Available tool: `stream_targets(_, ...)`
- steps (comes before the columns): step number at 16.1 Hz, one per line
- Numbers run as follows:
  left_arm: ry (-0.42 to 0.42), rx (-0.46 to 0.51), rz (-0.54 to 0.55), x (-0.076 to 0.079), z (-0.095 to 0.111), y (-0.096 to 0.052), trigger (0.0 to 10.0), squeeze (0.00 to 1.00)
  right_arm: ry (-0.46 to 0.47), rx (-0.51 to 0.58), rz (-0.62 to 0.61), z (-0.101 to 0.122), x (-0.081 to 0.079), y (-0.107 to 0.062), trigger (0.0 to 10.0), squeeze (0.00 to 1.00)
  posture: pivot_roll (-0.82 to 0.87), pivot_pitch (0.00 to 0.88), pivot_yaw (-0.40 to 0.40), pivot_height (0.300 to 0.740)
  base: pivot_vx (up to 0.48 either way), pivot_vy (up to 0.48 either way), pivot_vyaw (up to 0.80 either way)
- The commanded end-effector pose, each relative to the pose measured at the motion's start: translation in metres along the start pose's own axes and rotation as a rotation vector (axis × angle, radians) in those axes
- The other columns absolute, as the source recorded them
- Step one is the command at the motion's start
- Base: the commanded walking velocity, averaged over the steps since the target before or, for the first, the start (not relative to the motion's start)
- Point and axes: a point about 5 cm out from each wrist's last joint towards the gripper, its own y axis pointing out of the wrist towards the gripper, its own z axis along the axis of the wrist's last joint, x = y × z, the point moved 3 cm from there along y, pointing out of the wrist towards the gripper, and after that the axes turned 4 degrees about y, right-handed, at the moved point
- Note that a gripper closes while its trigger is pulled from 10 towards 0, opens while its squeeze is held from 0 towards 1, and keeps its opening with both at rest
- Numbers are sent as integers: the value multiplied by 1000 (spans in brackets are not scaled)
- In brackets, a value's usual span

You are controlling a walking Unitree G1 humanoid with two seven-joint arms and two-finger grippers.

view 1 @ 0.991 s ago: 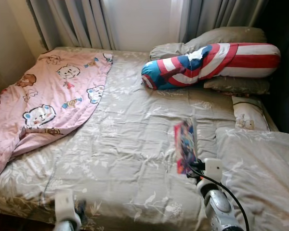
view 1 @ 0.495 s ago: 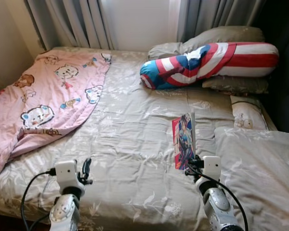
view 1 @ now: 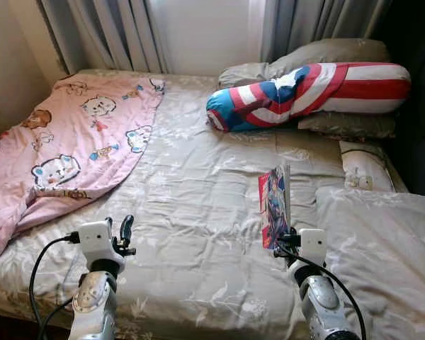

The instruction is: Clean up the room

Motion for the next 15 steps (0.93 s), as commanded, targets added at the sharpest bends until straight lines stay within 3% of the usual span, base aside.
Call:
stream_targets(1, -9, -14, -3, 2, -1, -1, 10000, 0, -14, 40, 11, 9, -3, 2, 10000, 0, -2, 67, -3, 717, 0, 0, 0)
stream_targets(15, -23, -21, -21, 9, 3, 1, 10000, 0, 4, 64, 1, 10, -4, 1, 10000, 0, 5, 82, -4, 679, 0, 0, 0)
